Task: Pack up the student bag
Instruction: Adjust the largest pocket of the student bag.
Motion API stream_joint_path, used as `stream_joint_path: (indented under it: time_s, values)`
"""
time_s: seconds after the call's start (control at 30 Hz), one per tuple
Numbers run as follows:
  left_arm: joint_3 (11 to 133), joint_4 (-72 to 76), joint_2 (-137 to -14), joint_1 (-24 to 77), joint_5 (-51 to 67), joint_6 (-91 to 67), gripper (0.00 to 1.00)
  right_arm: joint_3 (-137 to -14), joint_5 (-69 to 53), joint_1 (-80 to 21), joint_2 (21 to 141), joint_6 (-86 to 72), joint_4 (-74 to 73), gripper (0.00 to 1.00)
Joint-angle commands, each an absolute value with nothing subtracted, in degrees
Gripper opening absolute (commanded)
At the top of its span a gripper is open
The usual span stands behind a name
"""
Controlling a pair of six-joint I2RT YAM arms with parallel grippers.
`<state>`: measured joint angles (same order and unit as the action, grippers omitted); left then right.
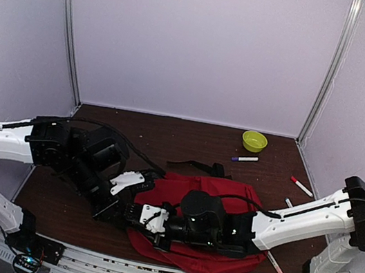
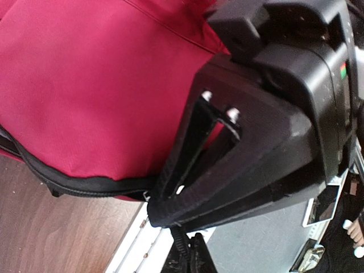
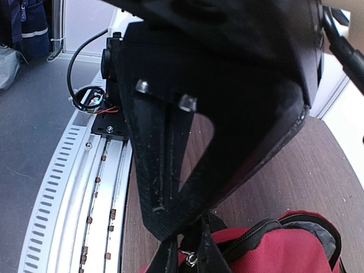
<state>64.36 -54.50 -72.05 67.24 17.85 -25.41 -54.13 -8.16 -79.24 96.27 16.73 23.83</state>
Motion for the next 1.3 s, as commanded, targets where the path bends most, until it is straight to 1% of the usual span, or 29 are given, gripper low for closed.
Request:
stream_joint_path:
  time_s: [0.0,0.27,0.33,0.37,0.5,0.53,0.57,0.67,0.73,0.87,1.0,1.13,1.27]
  values:
    - [66.6,-52.1,-72.2,67.7,21.8,-24.6,0.00,-55.5,-7.2,-79.0,97.5,17.3,28.9,0.13]
    - [66.9,-52.3,-72.8,67.7,23.8,-24.2,0.00,-57.0,-6.1,-78.9,98.7,17.6,30.1,0.13]
    - [66.8,-52.3,-72.5,67.7,23.9,-24.3,0.00,-57.0,-6.6,-79.0,98.4,17.3,30.1,0.03]
    - [66.6,-52.3,-72.4,67.7,23.7,-24.4,0.00,-56.9,-6.7,-79.0,98.0,17.1,30.2,0.00]
    - [66.3,-52.2,-71.0,67.7,21.2,-25.1,0.00,-55.3,-7.4,-78.9,96.1,16.3,30.0,0.00]
    - [66.3,-52.2,-70.7,67.7,20.5,-25.3,0.02,-54.5,-8.0,-79.0,95.4,16.6,29.6,0.00]
    - [66.3,-52.2,-70.3,67.7,19.2,-25.5,0.09,-53.7,-8.3,-79.0,94.9,16.8,29.9,0.00]
    - [66.1,-52.2,-68.8,67.7,15.7,-25.9,0.41,-51.5,-8.6,-78.9,93.4,17.0,30.7,0.00]
    - [65.9,-52.2,-67.1,67.7,11.3,-26.6,0.55,-50.5,-8.7,-78.9,92.7,16.9,30.4,0.00]
    - [64.8,-53.0,-62.5,67.6,-0.8,-29.6,0.78,-48.5,-9.4,-78.8,91.4,16.3,31.0,0.00]
    - [60.7,-53.2,-57.9,66.6,-11.0,-34.7,0.97,-46.8,-8.9,-78.7,90.3,15.9,31.8,0.00]
    - [56.2,-51.3,-55.0,63.8,-16.3,-41.5,0.98,-46.0,-8.7,-78.6,89.8,15.1,31.8,0.00]
    - [52.4,-48.6,-52.6,61.1,-17.6,-46.8,0.98,-45.6,-8.3,-78.6,89.5,14.4,31.9,0.00]
